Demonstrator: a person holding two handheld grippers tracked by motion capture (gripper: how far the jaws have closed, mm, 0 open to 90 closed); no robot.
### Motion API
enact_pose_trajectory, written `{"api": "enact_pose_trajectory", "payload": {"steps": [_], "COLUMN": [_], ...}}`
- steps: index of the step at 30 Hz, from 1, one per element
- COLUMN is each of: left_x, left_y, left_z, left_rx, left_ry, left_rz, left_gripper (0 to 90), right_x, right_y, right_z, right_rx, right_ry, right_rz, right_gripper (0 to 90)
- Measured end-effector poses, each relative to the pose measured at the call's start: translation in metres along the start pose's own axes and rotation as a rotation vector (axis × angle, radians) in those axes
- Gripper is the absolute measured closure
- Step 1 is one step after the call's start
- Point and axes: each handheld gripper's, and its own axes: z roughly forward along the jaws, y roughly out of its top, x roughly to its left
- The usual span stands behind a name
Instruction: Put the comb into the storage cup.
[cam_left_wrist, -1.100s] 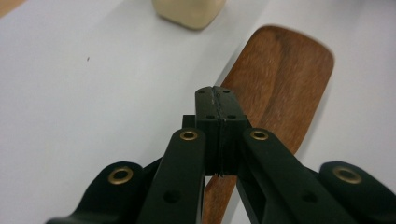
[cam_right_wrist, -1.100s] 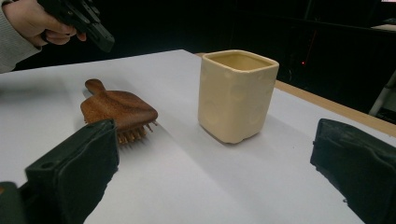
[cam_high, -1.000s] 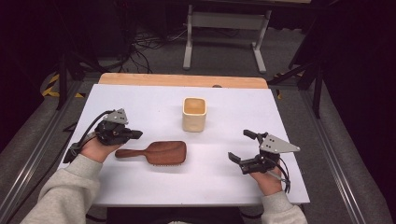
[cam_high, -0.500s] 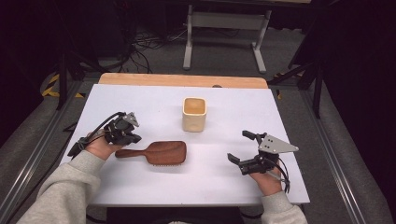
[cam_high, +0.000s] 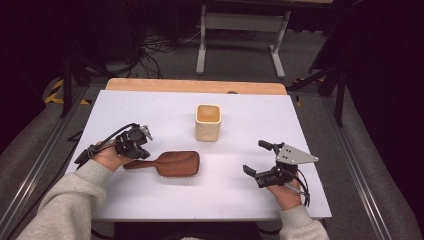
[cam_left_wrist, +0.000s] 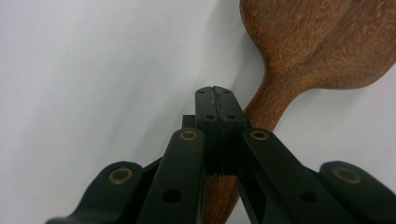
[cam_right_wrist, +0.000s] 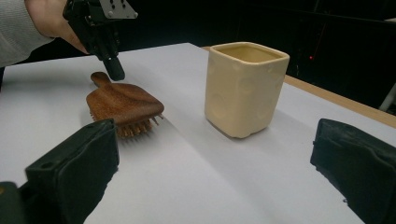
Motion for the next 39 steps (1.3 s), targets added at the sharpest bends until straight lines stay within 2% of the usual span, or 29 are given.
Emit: {"api": "enact_pose_trajectory", "payload": {"steps": [7,18,31,34,39], "left_x": [-0.003,-0.018,-0.030,-0.033,-0.039], "left_y": [-0.001,-0.005,-0.008,-0.009,-0.009], "left_z": [0.001,0.000,-0.001,-0.001,-0.001], "left_rx": [0.029,0.053,0.061,0.063,0.067], "left_ry": [-0.021,-0.057,-0.095,-0.101,-0.089], "left_rz": [0.013,0.069,0.077,0.076,0.100], "left_gripper": [90.0,90.0,90.0,90.0,89.9], "right_x": [0.000,0.000,0.000,0.000,0.000], "right_y": [0.000,-0.001,-0.001,-0.002,-0.002], "right_z": [0.000,0.001,0.002,0.003,0.002], "right_rx": [-0.002,-0.003,0.000,0.004,0.002], "right_ry": [0.003,0.007,0.013,0.013,0.017], "right_rz": [0.002,0.007,0.011,0.014,0.017], "right_gripper": [1.3,1.3,1.3,1.3,1.3]}}
